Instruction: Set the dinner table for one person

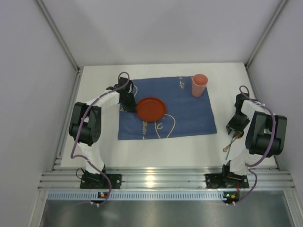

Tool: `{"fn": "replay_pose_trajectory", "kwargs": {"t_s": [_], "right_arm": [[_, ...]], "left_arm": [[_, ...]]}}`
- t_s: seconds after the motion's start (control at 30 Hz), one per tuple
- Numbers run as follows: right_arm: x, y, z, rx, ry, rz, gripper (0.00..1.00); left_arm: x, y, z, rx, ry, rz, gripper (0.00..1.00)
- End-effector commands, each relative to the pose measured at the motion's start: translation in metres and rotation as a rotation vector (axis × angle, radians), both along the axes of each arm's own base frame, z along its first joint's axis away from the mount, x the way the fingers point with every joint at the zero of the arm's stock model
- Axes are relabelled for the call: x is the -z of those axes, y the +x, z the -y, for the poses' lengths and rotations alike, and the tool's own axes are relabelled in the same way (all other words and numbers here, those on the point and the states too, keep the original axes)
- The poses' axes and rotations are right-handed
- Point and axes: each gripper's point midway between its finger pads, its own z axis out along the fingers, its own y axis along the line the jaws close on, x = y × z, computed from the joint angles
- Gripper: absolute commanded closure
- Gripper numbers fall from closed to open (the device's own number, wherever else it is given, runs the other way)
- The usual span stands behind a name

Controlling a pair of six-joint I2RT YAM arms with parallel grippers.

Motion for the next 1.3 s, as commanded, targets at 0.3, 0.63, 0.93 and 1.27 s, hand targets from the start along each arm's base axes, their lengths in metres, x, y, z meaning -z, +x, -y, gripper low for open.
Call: {"fn": "replay_pose_trajectory", "kwargs": {"t_s": [0.3,0.63,0.93,1.27], "right_arm": [[0.027,-0.001,0.007,-0.006,0.008,-0.026,0.89],[-0.011,0.028,-0.002,-0.046,0.003,0.084,1.0],[-0.144,0.096,-0.119,-0.288,0.161,0.378,1.0],[-0.211,0.094,-0.217,-0.408,0.433,0.537,1.0]], "left_arm": [[-0.019,0.008,0.0,0.017,0.02,0.045,0.48],[-0.082,0.032,0.016,0.035,-0.039,0.159,0.22],[-0.173,0.034,0.12,0.34,-0.213,0.361,0.29],[-0.206,-0.038,0.224,0.664,-0.42,0.38,0.33]]}}
